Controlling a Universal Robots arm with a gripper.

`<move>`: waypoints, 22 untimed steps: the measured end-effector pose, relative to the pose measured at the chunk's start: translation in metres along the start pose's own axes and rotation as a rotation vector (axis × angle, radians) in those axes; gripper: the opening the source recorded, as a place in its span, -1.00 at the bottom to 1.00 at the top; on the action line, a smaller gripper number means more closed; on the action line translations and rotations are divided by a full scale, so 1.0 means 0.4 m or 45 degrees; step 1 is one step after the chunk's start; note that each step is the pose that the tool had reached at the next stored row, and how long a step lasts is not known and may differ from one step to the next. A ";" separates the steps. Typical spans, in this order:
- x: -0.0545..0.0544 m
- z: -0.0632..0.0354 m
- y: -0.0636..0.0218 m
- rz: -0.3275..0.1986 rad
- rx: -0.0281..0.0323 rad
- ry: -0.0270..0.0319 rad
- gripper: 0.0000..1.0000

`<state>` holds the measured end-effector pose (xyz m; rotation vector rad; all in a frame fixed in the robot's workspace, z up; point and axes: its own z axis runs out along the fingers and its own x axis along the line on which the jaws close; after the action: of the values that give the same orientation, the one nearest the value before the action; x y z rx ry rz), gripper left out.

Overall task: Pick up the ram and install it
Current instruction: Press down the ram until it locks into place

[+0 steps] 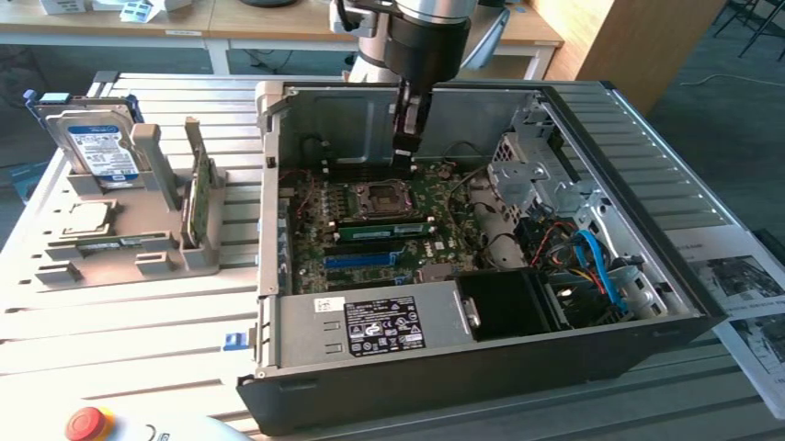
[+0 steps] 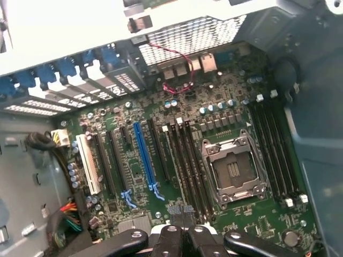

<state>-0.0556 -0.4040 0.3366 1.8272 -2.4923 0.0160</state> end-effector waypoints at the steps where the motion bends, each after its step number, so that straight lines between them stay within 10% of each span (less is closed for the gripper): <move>1: 0.000 0.000 0.000 0.016 -0.0006 -0.0004 -0.80; 22: 0.000 0.000 0.000 0.327 -0.0154 -0.0072 -0.80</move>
<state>-0.0556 -0.4040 0.3366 1.4922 -2.7053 0.0058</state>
